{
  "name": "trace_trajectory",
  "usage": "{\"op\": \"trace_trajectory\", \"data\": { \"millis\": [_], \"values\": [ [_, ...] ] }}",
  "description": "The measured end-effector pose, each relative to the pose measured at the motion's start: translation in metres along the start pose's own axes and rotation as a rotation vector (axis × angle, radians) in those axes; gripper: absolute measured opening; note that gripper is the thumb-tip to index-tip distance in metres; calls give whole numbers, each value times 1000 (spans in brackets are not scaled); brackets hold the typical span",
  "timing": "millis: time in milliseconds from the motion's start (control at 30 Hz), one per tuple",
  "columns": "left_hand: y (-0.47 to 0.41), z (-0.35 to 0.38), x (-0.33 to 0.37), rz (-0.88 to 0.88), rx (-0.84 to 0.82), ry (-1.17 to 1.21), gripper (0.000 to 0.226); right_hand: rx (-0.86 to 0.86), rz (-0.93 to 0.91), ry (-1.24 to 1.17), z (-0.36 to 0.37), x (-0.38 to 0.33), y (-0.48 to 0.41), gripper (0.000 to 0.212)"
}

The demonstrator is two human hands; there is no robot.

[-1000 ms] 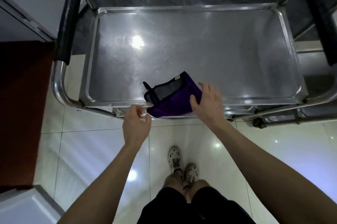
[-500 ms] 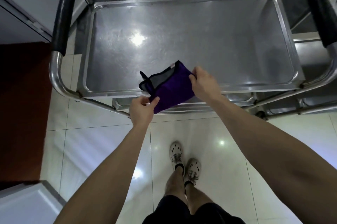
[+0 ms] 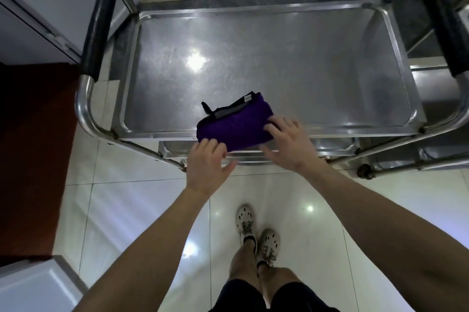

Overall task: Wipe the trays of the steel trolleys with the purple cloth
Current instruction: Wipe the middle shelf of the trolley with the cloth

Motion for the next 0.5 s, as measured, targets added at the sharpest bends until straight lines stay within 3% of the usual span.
{"op": "trace_trajectory", "data": {
  "millis": [67,100,200,267,433,500],
  "values": [
    [11,24,4,-30,-24,-29,40,-136,-62,74,19,0,3,73],
    [13,34,2,-97,-36,-15,39,-121,-86,109,20,2,0,71],
    [20,48,-12,-319,-49,66,44,-20,-175,182,12,-2,-12,50],
    [28,46,-11,-350,-31,37,54,17,-221,169,-3,-12,-14,37],
    [41,12,12,-339,61,50,76,146,-275,2,-54,-62,6,26],
    [45,-5,8,-389,110,95,70,143,-243,-198,-66,-83,13,25]
  ]
}}
Point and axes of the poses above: each hand's wrist, its own y-axis away from the middle knuckle, its own z-axis out of the palm, x = y × z, the point moved 10 cm from there along -y, towards the middle knuckle, and after that the axes turned 9 degrees about -z, right-handed, at the moved point
